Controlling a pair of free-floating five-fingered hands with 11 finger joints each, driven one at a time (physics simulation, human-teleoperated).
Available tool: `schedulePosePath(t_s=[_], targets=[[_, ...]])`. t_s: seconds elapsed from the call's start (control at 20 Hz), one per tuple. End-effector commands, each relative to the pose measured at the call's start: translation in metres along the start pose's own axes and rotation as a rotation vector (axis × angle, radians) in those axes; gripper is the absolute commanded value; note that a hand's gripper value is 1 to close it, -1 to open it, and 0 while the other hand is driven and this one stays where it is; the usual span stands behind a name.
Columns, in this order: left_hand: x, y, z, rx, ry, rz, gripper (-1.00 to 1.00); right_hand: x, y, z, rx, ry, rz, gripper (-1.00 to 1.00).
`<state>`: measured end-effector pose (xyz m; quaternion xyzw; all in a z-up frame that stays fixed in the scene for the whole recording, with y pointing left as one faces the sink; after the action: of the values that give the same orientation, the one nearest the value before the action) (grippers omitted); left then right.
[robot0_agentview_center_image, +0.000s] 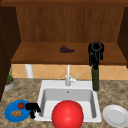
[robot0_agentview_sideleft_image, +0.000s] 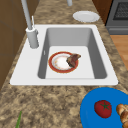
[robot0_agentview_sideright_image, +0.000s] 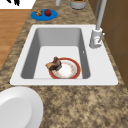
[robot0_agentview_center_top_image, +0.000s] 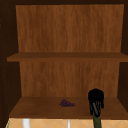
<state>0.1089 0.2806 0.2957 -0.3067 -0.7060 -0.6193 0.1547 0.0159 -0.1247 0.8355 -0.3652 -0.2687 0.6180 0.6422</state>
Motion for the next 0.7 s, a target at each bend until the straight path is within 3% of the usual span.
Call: schedulePosePath(t_s=[0.0,0.4,0.65], targets=[[0.000,0.000,0.000,0.000,0.000,0.000,0.00,0.009,-0.029,0.014,-0.012,0.048,-0.027,1.00],[0.000,0.000,0.000,0.000,0.000,0.000,0.00,0.028,-0.100,0.027,-0.018,0.065,-0.013,1.00],[0.000,0.000,0.000,0.000,0.000,0.000,0.00,0.033,-0.142,0.013,-0.019,0.038,-0.016,1.00]])
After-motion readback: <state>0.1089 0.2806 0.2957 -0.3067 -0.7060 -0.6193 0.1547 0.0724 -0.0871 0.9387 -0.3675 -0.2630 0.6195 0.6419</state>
